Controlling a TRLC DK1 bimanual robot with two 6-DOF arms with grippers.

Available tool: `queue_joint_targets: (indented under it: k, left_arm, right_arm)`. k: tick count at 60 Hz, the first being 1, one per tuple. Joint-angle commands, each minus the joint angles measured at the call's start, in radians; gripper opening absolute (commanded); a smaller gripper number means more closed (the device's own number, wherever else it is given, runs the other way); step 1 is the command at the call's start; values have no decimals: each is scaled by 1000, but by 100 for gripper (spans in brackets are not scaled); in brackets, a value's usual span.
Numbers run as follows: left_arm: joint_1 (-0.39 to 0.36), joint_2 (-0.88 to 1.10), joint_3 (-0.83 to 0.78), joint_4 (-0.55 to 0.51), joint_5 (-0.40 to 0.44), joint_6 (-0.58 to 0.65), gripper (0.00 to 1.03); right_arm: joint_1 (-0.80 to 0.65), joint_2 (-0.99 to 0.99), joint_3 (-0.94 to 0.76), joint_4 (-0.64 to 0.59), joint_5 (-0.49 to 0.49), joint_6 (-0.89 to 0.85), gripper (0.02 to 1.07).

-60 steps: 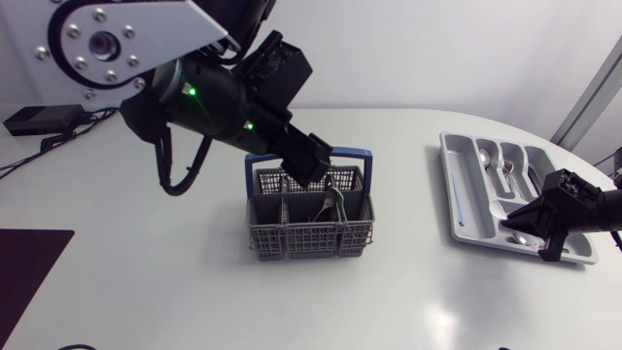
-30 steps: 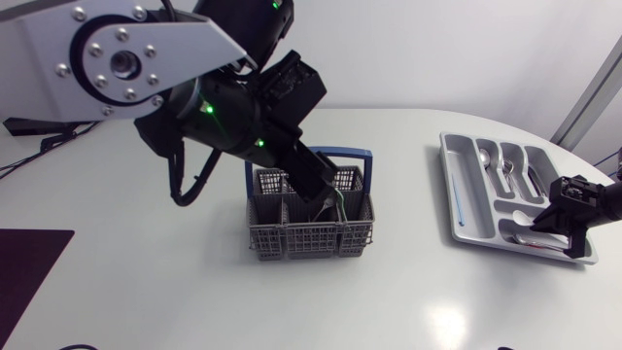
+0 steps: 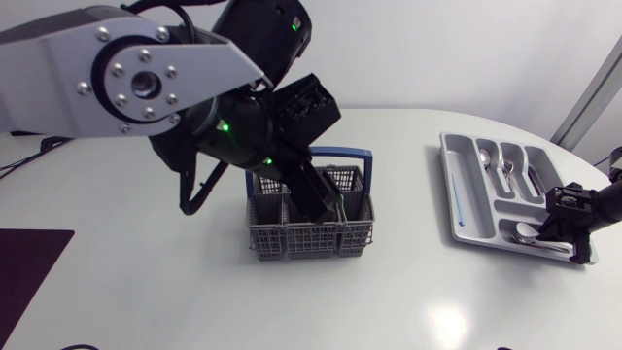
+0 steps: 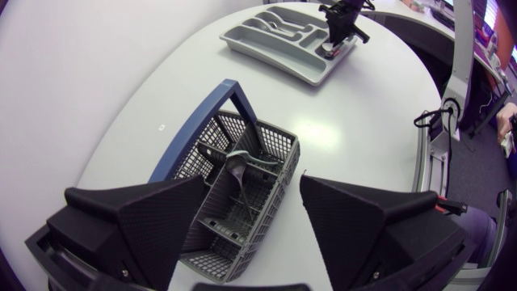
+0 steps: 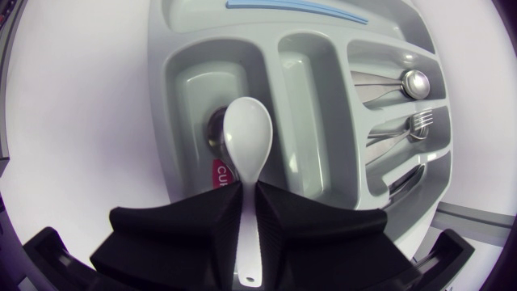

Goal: Sort the cutlery from the basket into the organizer compartments.

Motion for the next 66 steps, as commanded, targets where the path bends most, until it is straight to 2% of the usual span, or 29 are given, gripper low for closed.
queue_joint_targets:
  k: [1, 8, 18, 26, 33, 44, 60, 66]
  left_arm:
    - [-10, 5, -41, 6, -8, 36, 82]
    - [-4, -10, -73, 40, -8, 67, 83]
    - [8, -24, -102, 63, -34, 148, 88]
    - [-1, -35, -122, 68, -63, 202, 91]
    - [-1, -53, -154, 100, -87, 277, 92]
    - [13, -69, -206, 189, -92, 370, 92]
    - [20, -55, -235, 241, -92, 504, 92]
    - [27, -38, -242, 293, -92, 548, 92]
  right_arm:
    - [1, 7, 1, -16, 6, -30, 23]
    - [8, -4, -22, 0, 6, -24, 23]
    - [12, -8, -50, 46, 9, -13, 37]
    - [12, -48, -64, 49, -4, 2, 63]
    - [15, -132, -116, 52, -43, 15, 75]
    - [32, -284, -222, 58, -120, 41, 84]
    - [101, -508, -403, 58, -213, 116, 85]
    - [144, -589, -481, 58, -233, 148, 85]
